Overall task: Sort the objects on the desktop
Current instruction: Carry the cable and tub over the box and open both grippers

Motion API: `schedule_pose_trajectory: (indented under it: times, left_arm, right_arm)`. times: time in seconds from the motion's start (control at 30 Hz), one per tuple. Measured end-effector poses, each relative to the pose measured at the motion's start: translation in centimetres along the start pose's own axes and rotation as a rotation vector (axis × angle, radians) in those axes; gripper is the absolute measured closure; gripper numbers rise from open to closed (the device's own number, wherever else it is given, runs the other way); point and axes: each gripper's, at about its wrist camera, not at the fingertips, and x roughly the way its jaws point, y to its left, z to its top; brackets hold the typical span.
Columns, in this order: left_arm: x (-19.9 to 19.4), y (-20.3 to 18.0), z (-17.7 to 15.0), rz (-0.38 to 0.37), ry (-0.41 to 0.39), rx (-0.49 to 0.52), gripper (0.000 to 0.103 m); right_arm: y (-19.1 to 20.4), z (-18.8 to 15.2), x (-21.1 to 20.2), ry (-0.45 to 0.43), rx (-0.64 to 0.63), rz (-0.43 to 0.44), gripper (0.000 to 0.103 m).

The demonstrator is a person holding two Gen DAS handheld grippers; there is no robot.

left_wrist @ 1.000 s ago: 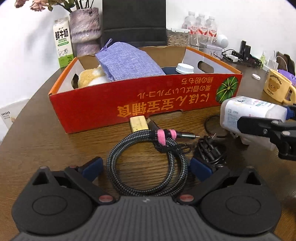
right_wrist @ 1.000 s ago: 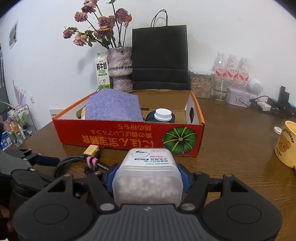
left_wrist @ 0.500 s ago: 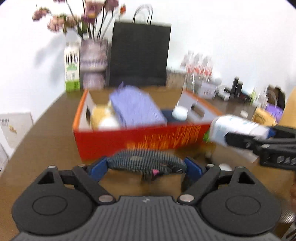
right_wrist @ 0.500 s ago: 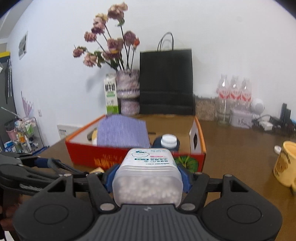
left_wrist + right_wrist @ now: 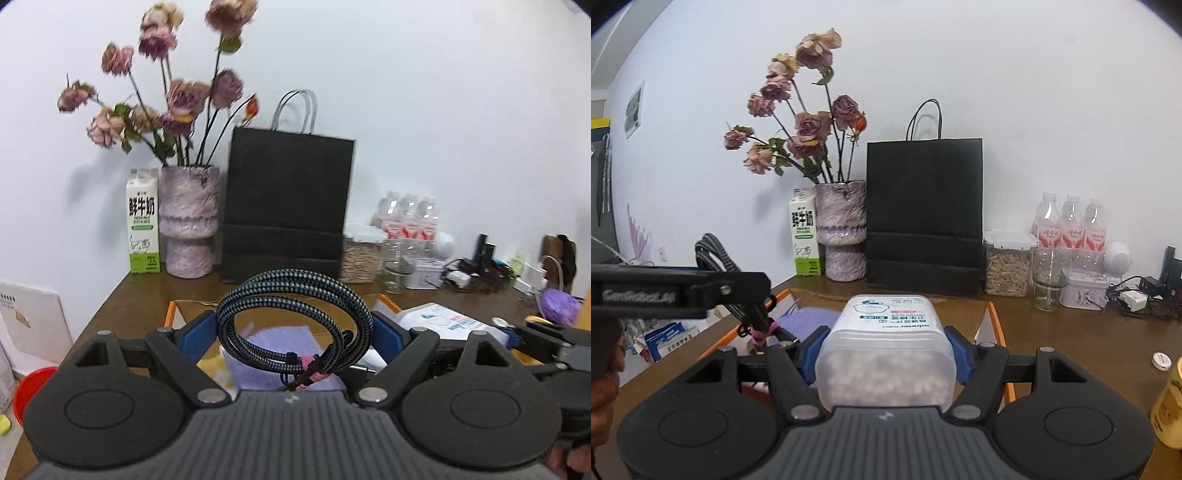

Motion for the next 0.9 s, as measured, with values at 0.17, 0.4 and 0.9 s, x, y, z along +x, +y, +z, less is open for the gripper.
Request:
schedule_pose_trajectory:
  times: [0.17,0.4,0.9]
  left_arm:
    - [4.3,1.5,-0.5,0.015,0.062,-0.043,0.015]
    - [7.3,2.0,-0.4,0.025,0.075,-0.035,0.000]
    - [6.0,2.5,-0.6,0.099,0.100,-0.071,0.000]
  right_arm:
    - [-0.9,0.5,4.3,0.037,0.012,-0.022,0.038]
    - [-2.0,0.2,9.0,0.105,0.027,-0.014,0.033]
    - [-1.5,0.2,7.5,0.107,-0.002,-0.049,0.000]
